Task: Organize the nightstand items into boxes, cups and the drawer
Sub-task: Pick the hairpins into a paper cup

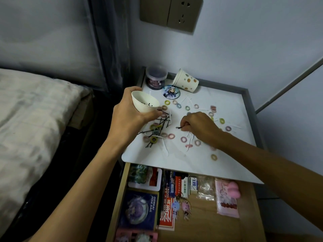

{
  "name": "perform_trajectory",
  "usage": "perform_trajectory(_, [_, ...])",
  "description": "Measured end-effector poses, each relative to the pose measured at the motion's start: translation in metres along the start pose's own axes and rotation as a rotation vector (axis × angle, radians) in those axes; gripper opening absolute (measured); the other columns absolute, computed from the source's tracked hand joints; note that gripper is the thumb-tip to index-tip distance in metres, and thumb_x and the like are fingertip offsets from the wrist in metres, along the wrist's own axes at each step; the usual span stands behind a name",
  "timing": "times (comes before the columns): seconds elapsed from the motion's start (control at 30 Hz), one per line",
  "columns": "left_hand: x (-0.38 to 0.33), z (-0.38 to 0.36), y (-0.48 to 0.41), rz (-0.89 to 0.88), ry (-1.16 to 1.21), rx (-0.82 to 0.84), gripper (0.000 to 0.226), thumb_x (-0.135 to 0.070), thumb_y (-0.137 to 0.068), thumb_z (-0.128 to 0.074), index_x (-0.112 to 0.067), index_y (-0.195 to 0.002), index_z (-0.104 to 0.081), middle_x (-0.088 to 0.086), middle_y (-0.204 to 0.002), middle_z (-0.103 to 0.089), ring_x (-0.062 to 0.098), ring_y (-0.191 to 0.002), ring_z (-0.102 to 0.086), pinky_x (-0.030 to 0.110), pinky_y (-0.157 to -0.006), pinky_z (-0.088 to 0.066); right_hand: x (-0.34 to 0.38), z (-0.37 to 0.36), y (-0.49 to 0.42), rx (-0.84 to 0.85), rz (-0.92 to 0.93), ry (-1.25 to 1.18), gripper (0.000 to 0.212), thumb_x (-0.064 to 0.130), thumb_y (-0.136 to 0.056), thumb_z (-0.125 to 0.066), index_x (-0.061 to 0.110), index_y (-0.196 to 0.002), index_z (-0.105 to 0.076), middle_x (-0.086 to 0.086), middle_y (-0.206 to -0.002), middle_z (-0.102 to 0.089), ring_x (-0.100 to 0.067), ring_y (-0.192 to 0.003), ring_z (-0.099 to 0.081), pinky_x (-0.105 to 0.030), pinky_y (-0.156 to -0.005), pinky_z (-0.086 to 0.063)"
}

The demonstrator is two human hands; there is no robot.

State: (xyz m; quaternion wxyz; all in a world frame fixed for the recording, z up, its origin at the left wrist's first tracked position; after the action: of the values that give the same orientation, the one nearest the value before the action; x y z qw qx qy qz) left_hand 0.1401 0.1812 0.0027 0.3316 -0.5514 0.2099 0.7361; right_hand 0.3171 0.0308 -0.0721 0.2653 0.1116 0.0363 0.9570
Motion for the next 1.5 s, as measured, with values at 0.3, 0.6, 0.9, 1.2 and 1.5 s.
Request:
perform_trajectory(0.3, [0.001, -0.002, 0.002, -0.010, -0.017, 0.011, 0.077, -0.037, -0.064, -0.090, -0.027, -0.129, -0.049, -0.008, -0.105, -0.062, 0.004, -0.092, -0.060, 0.013, -0.061, -0.049, 0.009, -0.001, 0.000, -0.022, 0.039, 0.141, 0.013, 0.019, -0.097, -0.058, 0.011, -0.101, -0.067, -0.007, -0.101, -0.066, -0.025, -0.094, -0.060, -0.035, -0.077, -0.046])
perform_trajectory(0.6, [0.003, -0.007, 0.003, -0.022, -0.059, 0.042, 0.076, -0.039, -0.064, -0.090, -0.029, -0.127, -0.049, -0.008, -0.105, -0.063, 0.006, -0.091, -0.062, 0.012, -0.065, -0.048, 0.000, 0.054, -0.005, -0.193, -0.183, -0.810, 0.013, 0.014, -0.100, -0.054, 0.008, -0.103, -0.064, 0.002, -0.078, -0.071, -0.011, -0.070, -0.064, -0.038, -0.075, -0.055])
perform_trajectory(0.9, [0.005, -0.021, 0.006, -0.060, -0.162, 0.088, 0.077, -0.034, -0.064, -0.090, -0.031, -0.128, -0.047, -0.009, -0.101, -0.063, 0.010, -0.089, -0.063, 0.034, -0.073, -0.057, 0.071, 0.107, -0.012, -0.039, 0.140, -0.572, 0.015, 0.011, -0.089, -0.069, 0.016, -0.102, -0.077, 0.008, -0.072, -0.070, 0.001, -0.060, -0.058, -0.012, -0.059, -0.044])
perform_trajectory(1.2, [0.006, -0.006, 0.000, -0.054, -0.143, 0.049, 0.078, -0.031, -0.061, -0.092, -0.031, -0.126, -0.050, -0.011, -0.101, -0.066, 0.003, -0.087, -0.063, 0.016, -0.067, -0.050, 0.091, 0.113, -0.024, -0.158, 0.195, -0.599, 0.016, 0.010, -0.091, -0.067, 0.020, -0.101, -0.075, 0.006, -0.089, -0.071, -0.005, -0.068, -0.065, -0.017, -0.061, -0.049])
perform_trajectory(1.5, [0.007, 0.035, -0.011, -0.037, -0.053, -0.166, 0.077, -0.025, -0.062, -0.093, -0.024, -0.125, -0.050, -0.016, -0.098, -0.061, -0.008, -0.088, -0.058, 0.002, -0.066, -0.042, 0.034, 0.021, -0.058, -0.004, -0.121, -0.287, 0.014, 0.027, -0.085, -0.076, 0.018, -0.095, -0.074, 0.002, -0.092, -0.072, -0.012, -0.083, -0.065, -0.036, -0.079, -0.055])
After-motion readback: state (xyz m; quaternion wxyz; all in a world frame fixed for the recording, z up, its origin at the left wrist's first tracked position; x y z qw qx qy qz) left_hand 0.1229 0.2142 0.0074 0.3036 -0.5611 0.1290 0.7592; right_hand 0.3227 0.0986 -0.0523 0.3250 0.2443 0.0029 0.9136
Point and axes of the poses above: each hand's wrist, its own y-axis away from the middle knuckle, its own z-axis out of the back of the hand, x = y × z, the point moved 8 cm from there along -y, towards the middle knuckle
